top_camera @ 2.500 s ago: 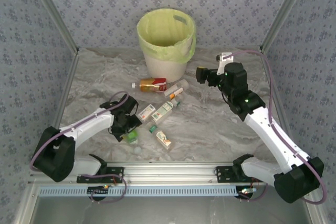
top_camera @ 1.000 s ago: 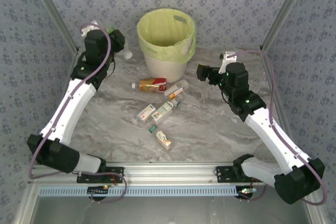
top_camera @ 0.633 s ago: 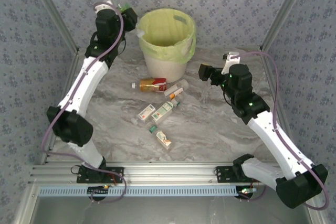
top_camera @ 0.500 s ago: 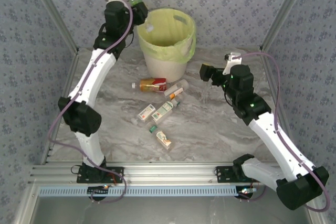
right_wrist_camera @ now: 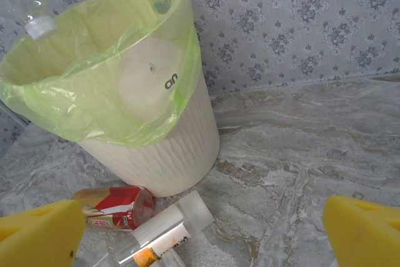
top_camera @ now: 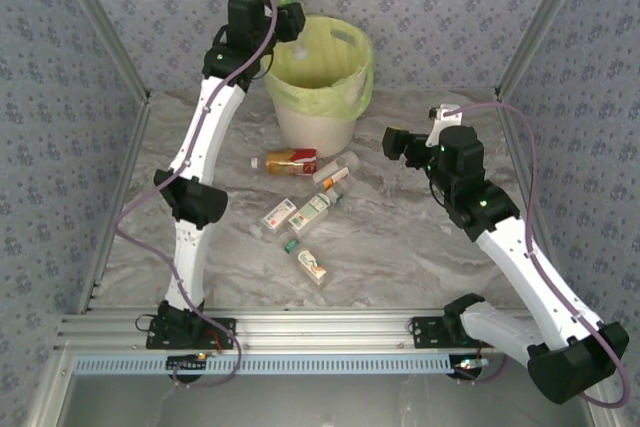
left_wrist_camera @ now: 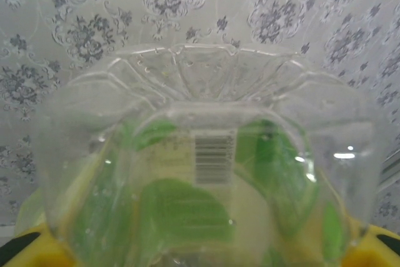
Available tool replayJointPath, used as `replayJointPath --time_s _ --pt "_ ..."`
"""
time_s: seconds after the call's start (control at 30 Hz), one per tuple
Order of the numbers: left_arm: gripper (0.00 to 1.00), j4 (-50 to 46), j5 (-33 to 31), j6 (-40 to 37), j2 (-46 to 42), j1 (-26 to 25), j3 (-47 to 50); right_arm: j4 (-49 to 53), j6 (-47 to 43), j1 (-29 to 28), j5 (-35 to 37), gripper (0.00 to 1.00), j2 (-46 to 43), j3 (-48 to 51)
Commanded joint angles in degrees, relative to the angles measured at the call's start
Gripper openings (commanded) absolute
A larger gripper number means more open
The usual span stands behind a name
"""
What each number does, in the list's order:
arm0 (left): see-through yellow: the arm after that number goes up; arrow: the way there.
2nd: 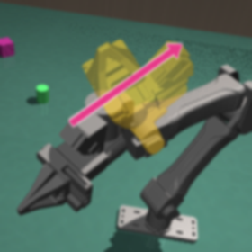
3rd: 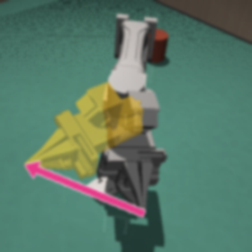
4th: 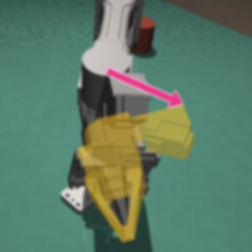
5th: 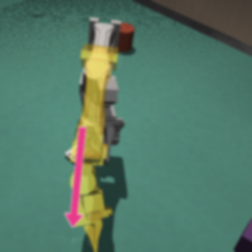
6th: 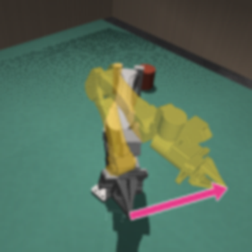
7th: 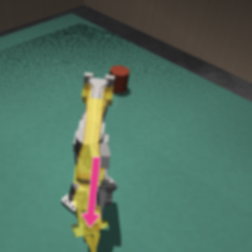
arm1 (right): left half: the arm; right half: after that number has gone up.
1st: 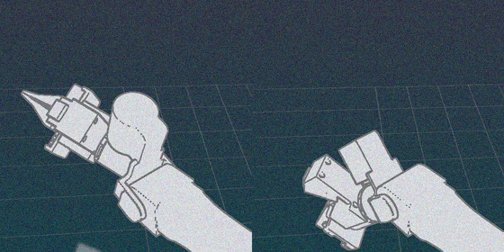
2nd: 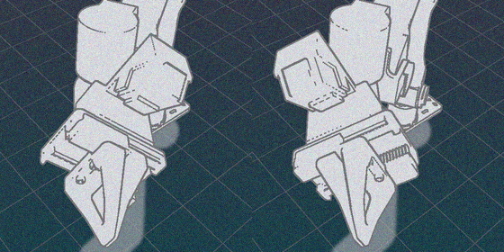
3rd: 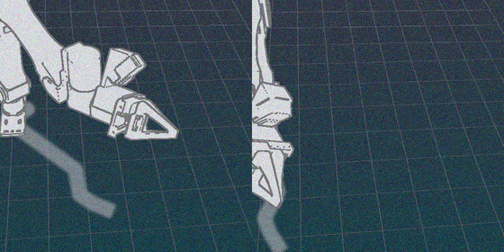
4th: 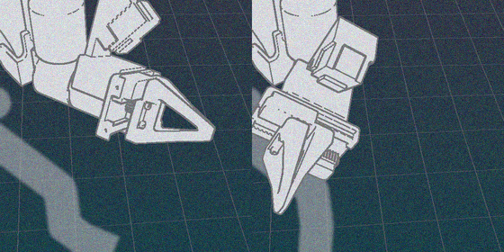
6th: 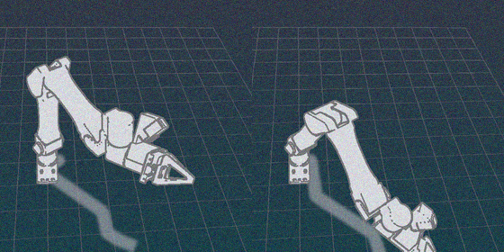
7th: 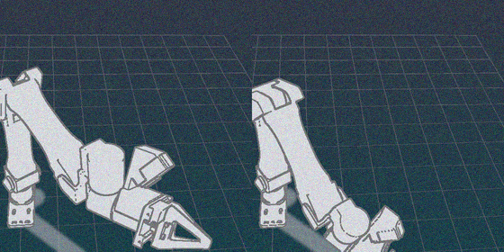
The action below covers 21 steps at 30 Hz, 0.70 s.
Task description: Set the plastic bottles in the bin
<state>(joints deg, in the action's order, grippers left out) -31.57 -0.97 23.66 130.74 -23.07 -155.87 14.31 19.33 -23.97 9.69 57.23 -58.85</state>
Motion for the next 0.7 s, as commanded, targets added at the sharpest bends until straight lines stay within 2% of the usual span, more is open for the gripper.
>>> replayJointPath --time_s 0.0,0.13,0.23,0.37,0.43,0.53,0.67 --pt "0.65 -0.04 0.57 -1.25 -0.59 0.82 1.49 0.48 1.14 0.24 0.86 1.00 -0.74 0.49" --pt "0.89 -0.84 7.20 -0.46 -2.77 1.01 2.13 1.00 1.06 0.33 1.18 1.00 -0.26 0.40" --pt "0.98 -1.52 9.52 -0.16 -6.19 0.92 4.30 1.76 1.59 0.32 2.27 1.00 0.44 0.67" --pt "1.00 -1.88 12.36 0.79 -12.53 0.92 10.66 0.69 6.56 0.33 5.65 1.00 1.45 2.90" --pt "0.99 -0.77 13.08 1.34 -17.04 0.85 16.45 0.94 13.14 0.41 9.52 1.00 2.31 4.50" --pt "0.99 0.61 12.65 1.65 -23.00 0.75 24.62 0.40 18.81 0.67 10.51 1.00 3.68 6.80" --pt "0.99 0.66 10.63 2.19 -27.36 0.75 30.21 -0.70 24.66 0.68 9.79 1.00 5.95 8.73"
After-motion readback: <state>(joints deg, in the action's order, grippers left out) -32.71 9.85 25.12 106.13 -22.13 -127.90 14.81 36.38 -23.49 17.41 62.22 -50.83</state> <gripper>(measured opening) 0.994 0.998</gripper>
